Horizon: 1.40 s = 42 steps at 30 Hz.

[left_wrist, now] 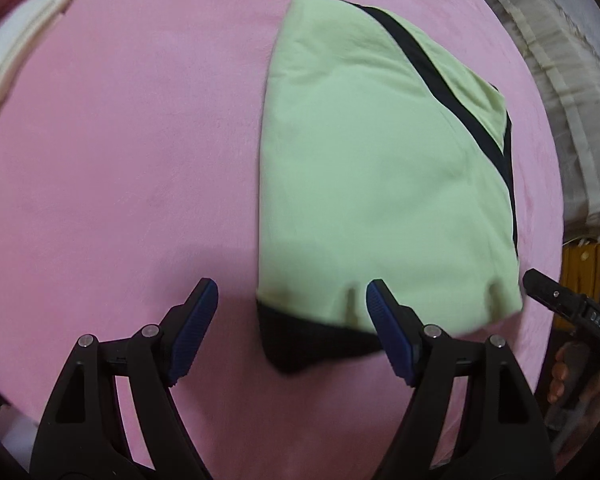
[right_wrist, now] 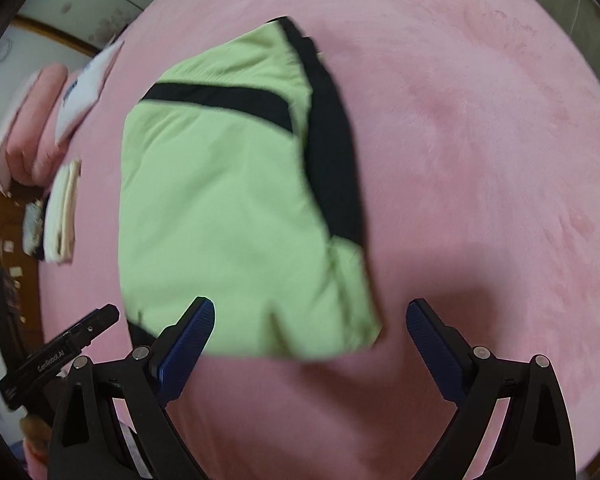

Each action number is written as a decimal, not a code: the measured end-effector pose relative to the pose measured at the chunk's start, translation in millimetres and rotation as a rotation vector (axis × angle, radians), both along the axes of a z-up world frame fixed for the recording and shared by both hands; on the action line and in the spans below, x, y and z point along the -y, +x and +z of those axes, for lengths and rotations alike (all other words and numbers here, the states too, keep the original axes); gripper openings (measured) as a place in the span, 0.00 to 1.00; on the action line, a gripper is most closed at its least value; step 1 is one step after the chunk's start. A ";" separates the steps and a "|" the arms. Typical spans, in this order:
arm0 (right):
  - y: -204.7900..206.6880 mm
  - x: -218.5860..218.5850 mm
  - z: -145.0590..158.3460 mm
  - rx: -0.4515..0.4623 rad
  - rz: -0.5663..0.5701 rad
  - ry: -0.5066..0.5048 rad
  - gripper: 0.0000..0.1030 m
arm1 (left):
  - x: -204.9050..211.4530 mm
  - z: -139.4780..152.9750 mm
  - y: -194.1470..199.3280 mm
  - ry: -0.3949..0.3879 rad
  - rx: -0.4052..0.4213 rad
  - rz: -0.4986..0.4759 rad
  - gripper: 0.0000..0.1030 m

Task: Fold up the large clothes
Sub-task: 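Grasp the green bundle edge with the left tool while the right tool grips the black side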

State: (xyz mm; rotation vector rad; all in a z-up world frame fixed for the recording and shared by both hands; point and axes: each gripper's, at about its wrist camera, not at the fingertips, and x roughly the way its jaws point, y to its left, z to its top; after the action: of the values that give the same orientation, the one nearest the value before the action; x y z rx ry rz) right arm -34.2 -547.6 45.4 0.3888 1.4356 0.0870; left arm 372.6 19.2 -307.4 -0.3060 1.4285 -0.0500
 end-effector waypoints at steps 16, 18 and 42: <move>79.0 56.9 -77.2 0.021 -0.007 0.446 0.74 | -8.9 -52.8 81.5 -0.187 0.062 -0.034 0.72; 91.0 46.2 -84.4 0.003 0.033 0.476 0.61 | -9.2 -55.5 86.2 -0.191 0.076 -0.023 0.72; 26.2 -25.4 42.1 0.161 0.078 0.356 0.11 | 14.0 79.3 -1.7 -0.078 0.157 0.004 0.17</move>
State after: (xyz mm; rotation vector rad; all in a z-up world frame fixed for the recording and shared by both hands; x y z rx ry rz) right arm -8.0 -522.2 87.5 0.6033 1.2754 0.4317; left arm 370.9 5.2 -228.0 -0.3613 1.2715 -0.1237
